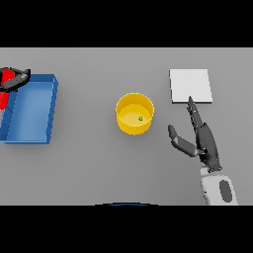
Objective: Pick up the red beaker and tilt it to pour out 1 green nut into yellow bowl. Pick up the yellow bowl and place it on the metallic measuring scale.
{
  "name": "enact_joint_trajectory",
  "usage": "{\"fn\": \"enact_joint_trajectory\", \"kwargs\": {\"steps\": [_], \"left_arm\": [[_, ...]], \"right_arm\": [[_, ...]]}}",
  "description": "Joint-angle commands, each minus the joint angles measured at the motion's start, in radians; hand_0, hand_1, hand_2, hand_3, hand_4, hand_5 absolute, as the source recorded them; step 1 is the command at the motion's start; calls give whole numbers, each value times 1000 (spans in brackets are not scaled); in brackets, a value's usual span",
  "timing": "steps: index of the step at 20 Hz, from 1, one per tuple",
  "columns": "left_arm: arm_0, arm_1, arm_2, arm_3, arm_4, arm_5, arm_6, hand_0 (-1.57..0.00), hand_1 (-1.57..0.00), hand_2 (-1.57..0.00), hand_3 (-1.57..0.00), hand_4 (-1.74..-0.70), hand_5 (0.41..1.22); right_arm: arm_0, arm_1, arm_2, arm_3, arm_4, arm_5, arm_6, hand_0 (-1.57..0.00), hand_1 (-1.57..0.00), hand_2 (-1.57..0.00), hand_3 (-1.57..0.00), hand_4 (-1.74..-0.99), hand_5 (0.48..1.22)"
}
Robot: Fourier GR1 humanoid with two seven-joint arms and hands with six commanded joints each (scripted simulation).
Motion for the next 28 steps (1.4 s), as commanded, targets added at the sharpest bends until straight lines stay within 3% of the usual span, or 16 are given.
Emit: {"fn": "enact_joint_trajectory", "kwargs": {"steps": [1,4,7,11,13,18,23,28], "left_arm": [[7,15,-14,-13,-8,-24,11,-481,-440,-418,-431,-915,651],[7,24,-52,-11,-47,-40,56,-246,-225,-213,-220,-828,627],[15,33,-66,-11,-79,-23,37,-125,-115,-109,-112,-794,627],[8,17,-55,-33,-73,14,-16,-51,-46,-44,-45,-779,635],[17,-2,-44,-47,-50,24,-34,-32,-29,-28,-29,-786,652],[25,-11,-36,-65,-29,21,-27,-10,-9,-8,-9,-802,678],[31,-21,-40,-71,-29,24,-30,-3,-2,-2,-2,-812,688],[32,-4,-33,-73,-25,8,-31,0,0,0,0,-805,692]], "right_arm": [[0,4,2,8,-3,4,-6,1,1,1,1,-1155,670],[-35,0,-1,28,18,-12,22,1,1,1,1,-1156,665],[-21,1,7,27,32,-18,-1,1,1,1,1,-1157,665],[-40,-18,33,5,101,-32,90,1,1,1,1,-1115,638],[-73,-70,55,8,117,26,53,1,1,1,1,-1080,662],[-228,-222,167,51,326,117,110,1,1,1,1,-1132,631],[-391,-316,290,133,481,214,48,1,1,1,1,-1157,635],[-529,-332,398,263,580,274,-25,1,1,1,1,-1156,642]]}}
